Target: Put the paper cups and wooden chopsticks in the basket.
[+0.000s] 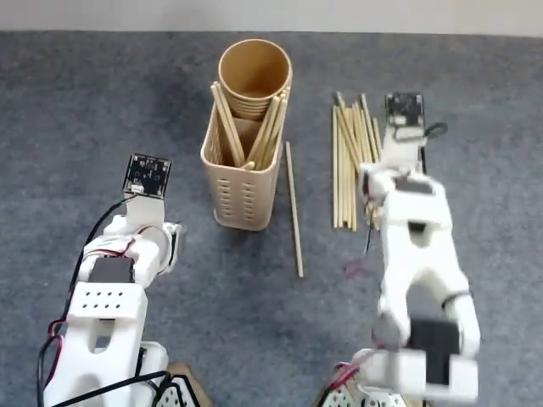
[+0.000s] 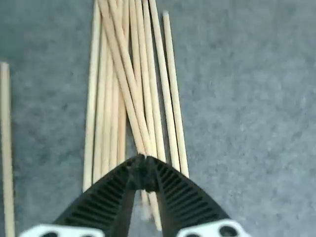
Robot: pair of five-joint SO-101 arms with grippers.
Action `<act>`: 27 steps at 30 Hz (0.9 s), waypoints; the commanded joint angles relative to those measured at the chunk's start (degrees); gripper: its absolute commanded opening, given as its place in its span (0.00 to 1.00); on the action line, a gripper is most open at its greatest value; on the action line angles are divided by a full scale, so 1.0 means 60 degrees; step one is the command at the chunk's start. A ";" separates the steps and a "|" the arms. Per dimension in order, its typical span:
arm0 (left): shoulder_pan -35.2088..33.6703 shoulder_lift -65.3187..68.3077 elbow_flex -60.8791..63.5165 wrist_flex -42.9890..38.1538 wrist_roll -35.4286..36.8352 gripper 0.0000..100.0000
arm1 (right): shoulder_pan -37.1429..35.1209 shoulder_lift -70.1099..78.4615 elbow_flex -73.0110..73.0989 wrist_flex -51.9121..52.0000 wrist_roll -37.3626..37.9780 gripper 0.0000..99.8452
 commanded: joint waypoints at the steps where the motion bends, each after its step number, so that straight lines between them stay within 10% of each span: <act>1: 0.0154 -0.0168 -0.0037 -0.0161 0.0015 0.20 | 0.0330 0.1619 -0.2557 0.1648 0.1070 0.05; 6: 0.0154 -0.0168 -0.0022 -0.0161 0.0015 0.20 | 0.0593 0.3495 -0.4535 0.1722 0.1128 0.17; 27: 0.0198 -0.0168 -0.0022 -0.0161 0.0015 0.20 | 0.0623 0.4842 -0.6440 0.1780 0.1070 0.17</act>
